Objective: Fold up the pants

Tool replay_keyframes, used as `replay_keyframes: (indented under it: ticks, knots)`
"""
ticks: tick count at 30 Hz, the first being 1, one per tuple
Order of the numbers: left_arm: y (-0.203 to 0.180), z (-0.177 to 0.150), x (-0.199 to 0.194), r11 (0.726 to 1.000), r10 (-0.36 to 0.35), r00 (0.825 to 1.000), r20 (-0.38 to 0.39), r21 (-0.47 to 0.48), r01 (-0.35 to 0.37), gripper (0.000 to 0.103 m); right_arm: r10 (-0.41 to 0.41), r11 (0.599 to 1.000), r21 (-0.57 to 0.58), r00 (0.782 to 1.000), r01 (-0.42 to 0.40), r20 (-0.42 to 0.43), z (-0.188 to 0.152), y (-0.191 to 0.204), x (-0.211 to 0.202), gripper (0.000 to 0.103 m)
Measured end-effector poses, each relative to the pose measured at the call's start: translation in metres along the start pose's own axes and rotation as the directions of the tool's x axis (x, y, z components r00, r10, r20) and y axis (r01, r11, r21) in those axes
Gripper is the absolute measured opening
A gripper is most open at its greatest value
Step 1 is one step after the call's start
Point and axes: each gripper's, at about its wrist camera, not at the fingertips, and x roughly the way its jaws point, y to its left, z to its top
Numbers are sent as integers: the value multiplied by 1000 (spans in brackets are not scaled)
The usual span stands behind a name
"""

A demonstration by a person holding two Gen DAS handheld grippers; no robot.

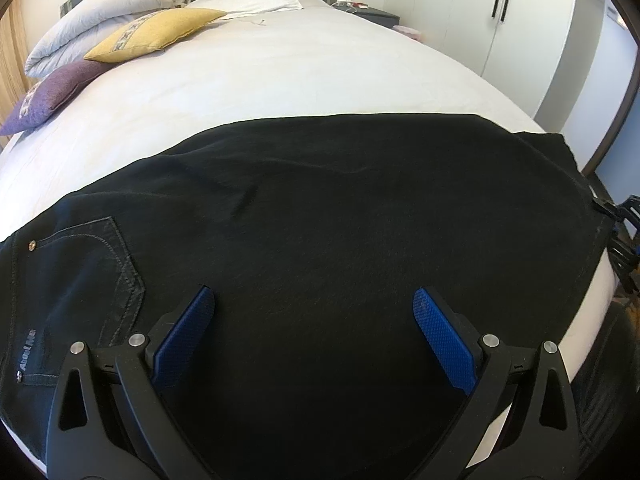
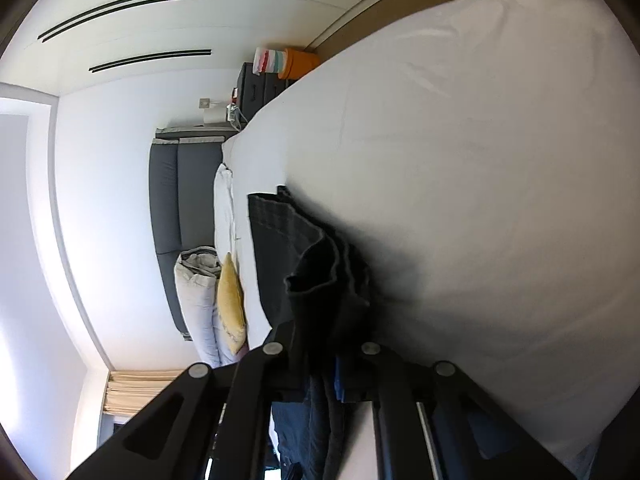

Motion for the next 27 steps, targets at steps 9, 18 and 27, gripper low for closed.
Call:
replay_keyframes:
  ticks: [9, 18, 27]
  knots:
    - [-3, 4, 7, 1000, 7, 1000, -27, -4, -7, 90, -101, 985, -136, 994, 105, 33, -4, 15, -4, 6]
    - [1, 4, 14, 1000, 6, 1000, -23, -17, -6, 86, -141, 973, -176, 988, 151, 66, -7, 24, -5, 5]
    - [27, -1, 2, 988, -92, 995, 27, -125, 94, 86, -196, 930, -287, 970, 230, 143, -24, 58, -6, 5]
